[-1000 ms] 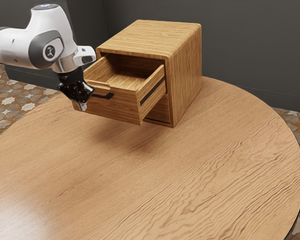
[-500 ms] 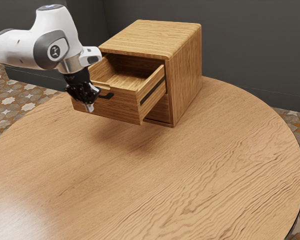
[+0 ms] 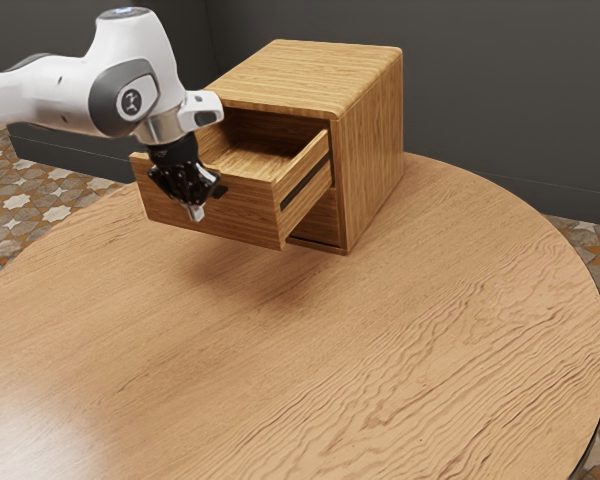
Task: Push the drawer handle with one arm to close the drawer
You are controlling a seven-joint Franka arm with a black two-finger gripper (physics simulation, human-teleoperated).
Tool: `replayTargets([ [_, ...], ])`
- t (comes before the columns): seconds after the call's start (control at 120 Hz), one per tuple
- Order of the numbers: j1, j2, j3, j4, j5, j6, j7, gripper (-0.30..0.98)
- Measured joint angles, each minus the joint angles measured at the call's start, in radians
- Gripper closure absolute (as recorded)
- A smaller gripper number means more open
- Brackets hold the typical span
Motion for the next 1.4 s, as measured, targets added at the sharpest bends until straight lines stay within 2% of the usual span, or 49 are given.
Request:
replayTargets([
  [0.225, 0.07, 0.053, 0.001, 0.055, 0.001, -0.001, 0.001, 0.79],
  [0.417, 0.051, 0.087, -0.001, 0.096, -0.002, -0.005, 0.002, 0.79],
  [1.017, 0.076, 0.207, -0.001, 0.249, -0.004, -0.014, 0.01, 0.79],
  [1.4, 0.089, 0.347, -0.01, 0.441, -0.009, -0.04, 0.02, 0.79],
])
